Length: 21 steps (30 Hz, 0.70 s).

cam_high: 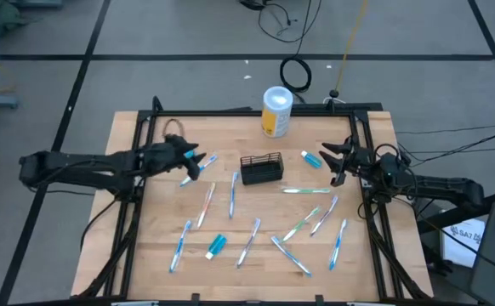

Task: Pick & Place toothbrushing station
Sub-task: Put the blue toothbrush into the black wire organizer

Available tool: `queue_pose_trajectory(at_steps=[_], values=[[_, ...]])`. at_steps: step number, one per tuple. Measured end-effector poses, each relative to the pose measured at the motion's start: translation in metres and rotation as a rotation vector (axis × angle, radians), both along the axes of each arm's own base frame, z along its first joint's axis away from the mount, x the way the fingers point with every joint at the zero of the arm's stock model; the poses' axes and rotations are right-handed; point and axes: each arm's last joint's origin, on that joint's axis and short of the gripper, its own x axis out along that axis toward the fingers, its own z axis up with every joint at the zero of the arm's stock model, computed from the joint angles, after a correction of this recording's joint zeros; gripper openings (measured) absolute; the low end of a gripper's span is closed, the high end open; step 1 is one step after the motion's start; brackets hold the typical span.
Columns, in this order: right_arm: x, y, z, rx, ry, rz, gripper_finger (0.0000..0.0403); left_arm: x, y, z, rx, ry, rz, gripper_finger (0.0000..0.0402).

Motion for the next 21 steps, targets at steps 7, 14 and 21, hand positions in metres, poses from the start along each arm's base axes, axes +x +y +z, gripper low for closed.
queue_pose_trajectory(at_steps=[7, 14, 21], values=[[0.0, 0.0, 0.0, -0.002, 0.004, -0.001, 0.013, 0.025, 0.016, -0.017, -0.142, 0.214, -0.035, 0.0225], [0.0, 0.0, 0.0, -0.002, 0.004, -0.001, 0.013, 0.042, 0.032, -0.052, -0.22, 0.34, -0.013, 0.0225], [0.0, 0.0, 0.0, -0.002, 0.004, -0.001, 0.013, 0.049, 0.047, -0.078, -0.254, 0.412, 0.038, 0.0225]])
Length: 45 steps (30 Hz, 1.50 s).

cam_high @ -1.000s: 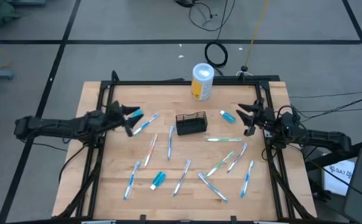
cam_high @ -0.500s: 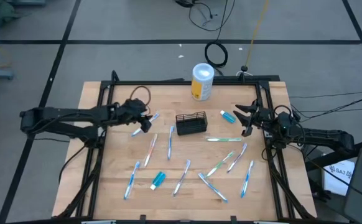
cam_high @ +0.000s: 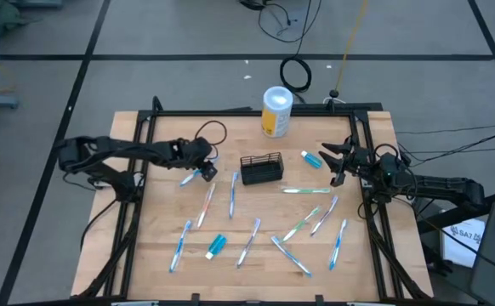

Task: Pick & Place toothbrushing station
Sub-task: Put the blue toothbrush into the black wire organizer

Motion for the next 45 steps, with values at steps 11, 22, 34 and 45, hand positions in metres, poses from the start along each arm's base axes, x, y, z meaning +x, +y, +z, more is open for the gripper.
queue_pose_trajectory(at_steps=[11, 22, 34, 45], values=[[0.0, 0.0, 0.0, 0.0, 0.0, 0.0, 0.013, 0.002, 0.006, -0.018, -0.03, 0.059, 0.017, 0.0225], [0.0, 0.0, 0.0, 0.0, 0.0, 0.0, 0.013, 0.007, 0.007, -0.024, -0.034, 0.051, 0.01, 0.021], [0.0, 0.0, 0.0, 0.0, 0.001, 0.0, 0.013, 0.008, 0.007, -0.025, -0.051, 0.029, -0.003, 0.0072], [0.0, 0.0, 0.0, 0.001, 0.003, 0.0, 0.013, 0.01, 0.008, -0.023, -0.04, -0.011, 0.005, 0.0008]])
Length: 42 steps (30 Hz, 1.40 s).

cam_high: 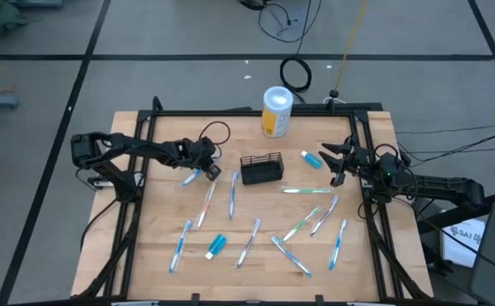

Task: Pick & Place toothbrushing station
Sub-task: Put the blue toothbrush into the black wire organizer

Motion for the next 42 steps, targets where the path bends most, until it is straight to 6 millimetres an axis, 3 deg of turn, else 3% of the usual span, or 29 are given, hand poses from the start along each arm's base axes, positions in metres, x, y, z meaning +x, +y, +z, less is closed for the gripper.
queue_pose_trajectory(at_steps=[5, 10, 24, 36, 42], values=[[0.0, 0.0, -0.001, 0.002, 0.008, 0.0, 0.013, 0.0, -0.001, 0.003, -0.012, -0.021, 0.005, 0.0021], [0.0, 0.0, -0.001, 0.008, 0.005, 0.002, 0.013, 0.001, -0.005, 0.019, 0.015, -0.098, -0.002, 0.0006], [0.0, 0.0, -0.001, 0.008, 0.004, 0.002, 0.013, 0.016, -0.016, 0.093, 0.223, -0.631, -0.094, 0.0014], [0.0, 0.0, 0.0, 0.007, 0.002, 0.002, 0.013, 0.023, -0.018, 0.133, 0.463, -0.985, -0.198, 0.0006], [0.0, 0.0, 0.0, 0.006, -0.003, -0.001, 0.013, 0.025, -0.02, 0.14, 0.525, -1.055, -0.287, 0.0016]])
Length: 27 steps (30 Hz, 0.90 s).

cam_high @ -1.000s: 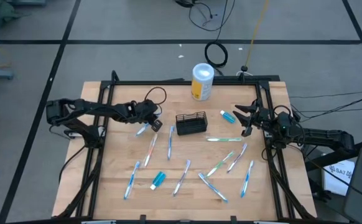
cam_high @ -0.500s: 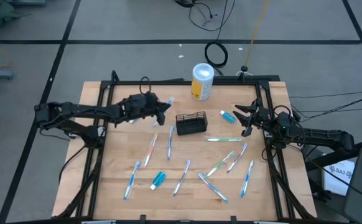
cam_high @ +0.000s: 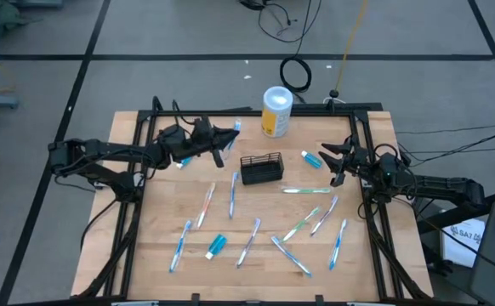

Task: Pick & Place toothbrushing station
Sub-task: Put the blue toothbrush into the black wire organizer

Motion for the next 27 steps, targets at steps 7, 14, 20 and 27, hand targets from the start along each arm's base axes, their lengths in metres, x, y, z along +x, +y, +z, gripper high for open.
queue_pose_trajectory(at_steps=[7, 14, 20, 27], values=[[0.0, 0.0, 0.0, -0.001, -0.003, -0.002, 0.013, -0.002, -0.001, 0.01, 0.049, -0.091, 0.003, 0.0013], [0.0, 0.0, 0.001, -0.004, -0.009, -0.003, 0.013, 0.003, -0.011, 0.009, 0.112, -0.101, -0.017, 0.0007], [-0.001, 0.0, 0.002, -0.012, -0.014, -0.006, 0.013, 0.019, -0.015, -0.005, 0.151, -0.18, -0.026, 0.0005], [-0.001, 0.0, 0.002, -0.013, -0.015, -0.006, 0.013, 0.033, -0.007, -0.033, 0.162, -0.256, 0.012, 0.0005]])
